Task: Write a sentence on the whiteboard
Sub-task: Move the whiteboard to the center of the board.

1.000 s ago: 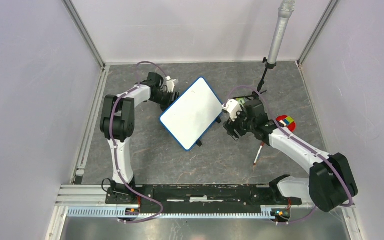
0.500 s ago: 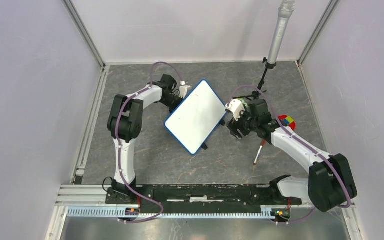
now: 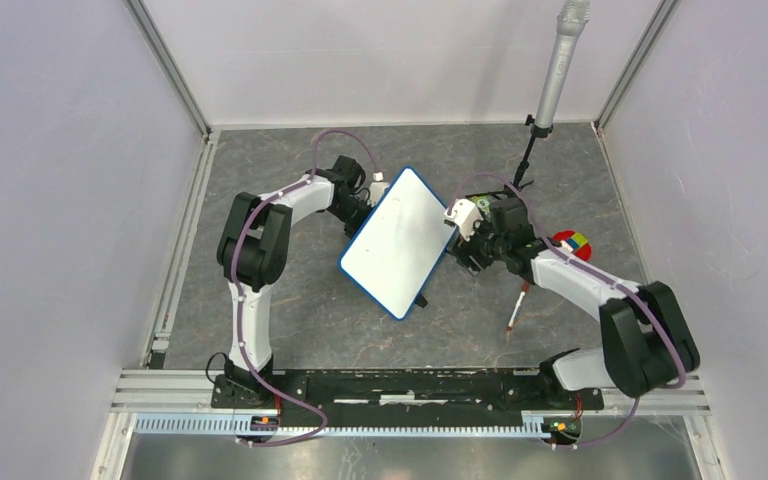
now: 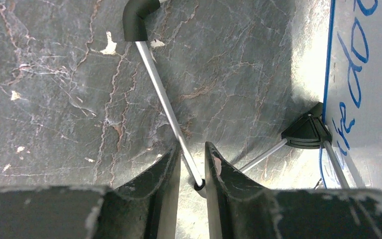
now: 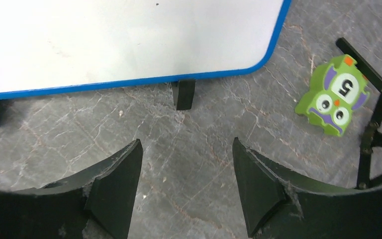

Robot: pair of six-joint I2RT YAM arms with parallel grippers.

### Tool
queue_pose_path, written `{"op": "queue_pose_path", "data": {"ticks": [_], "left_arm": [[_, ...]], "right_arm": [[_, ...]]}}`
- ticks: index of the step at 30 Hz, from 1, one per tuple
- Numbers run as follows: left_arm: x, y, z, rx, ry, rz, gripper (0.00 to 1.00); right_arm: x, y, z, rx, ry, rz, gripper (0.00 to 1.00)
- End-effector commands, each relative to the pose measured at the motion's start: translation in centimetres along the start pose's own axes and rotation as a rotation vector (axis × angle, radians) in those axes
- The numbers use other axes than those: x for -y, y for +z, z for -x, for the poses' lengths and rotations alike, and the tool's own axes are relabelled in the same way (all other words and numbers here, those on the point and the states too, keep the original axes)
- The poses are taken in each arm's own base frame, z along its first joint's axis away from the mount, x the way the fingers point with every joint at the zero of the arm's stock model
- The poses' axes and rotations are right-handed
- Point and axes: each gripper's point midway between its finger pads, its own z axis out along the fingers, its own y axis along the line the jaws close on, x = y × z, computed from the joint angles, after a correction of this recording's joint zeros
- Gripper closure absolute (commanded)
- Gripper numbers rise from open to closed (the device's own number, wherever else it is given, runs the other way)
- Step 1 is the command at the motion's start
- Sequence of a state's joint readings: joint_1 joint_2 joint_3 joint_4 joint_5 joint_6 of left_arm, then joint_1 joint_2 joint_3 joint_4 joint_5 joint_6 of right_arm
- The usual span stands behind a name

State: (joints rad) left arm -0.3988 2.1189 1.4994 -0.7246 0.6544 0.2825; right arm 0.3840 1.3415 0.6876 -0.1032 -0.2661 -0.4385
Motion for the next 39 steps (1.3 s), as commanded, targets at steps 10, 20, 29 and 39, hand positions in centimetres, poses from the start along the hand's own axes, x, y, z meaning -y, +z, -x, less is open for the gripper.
{"op": "queue_pose_path", "data": {"ticks": [10, 20, 29, 39], "left_arm": [[-0.4, 0.5, -1.7, -0.071, 0.021, 0.010, 0.65], [0.4, 0.5, -1.8, -0.064, -0.003, -0.021, 0.66], [2.1, -0.1, -3.2, -0.062, -0.003, -0.056, 0.69], [2.6, 0.2, -4.1, -0.087, 0.017, -0.042, 0.68]], "right_arm": [[1.8, 4.8, 2.6, 0.046, -0.114, 0.074, 0.31], [0.1, 5.8, 0.4, -0.007, -0.052, 0.147, 0.58], [-2.1, 3.4, -1.3, -0.026, 0.011, 0.168, 0.74], [-3.9, 1.7, -2.5, -0.034, 0.020, 0.193, 0.68]]}}
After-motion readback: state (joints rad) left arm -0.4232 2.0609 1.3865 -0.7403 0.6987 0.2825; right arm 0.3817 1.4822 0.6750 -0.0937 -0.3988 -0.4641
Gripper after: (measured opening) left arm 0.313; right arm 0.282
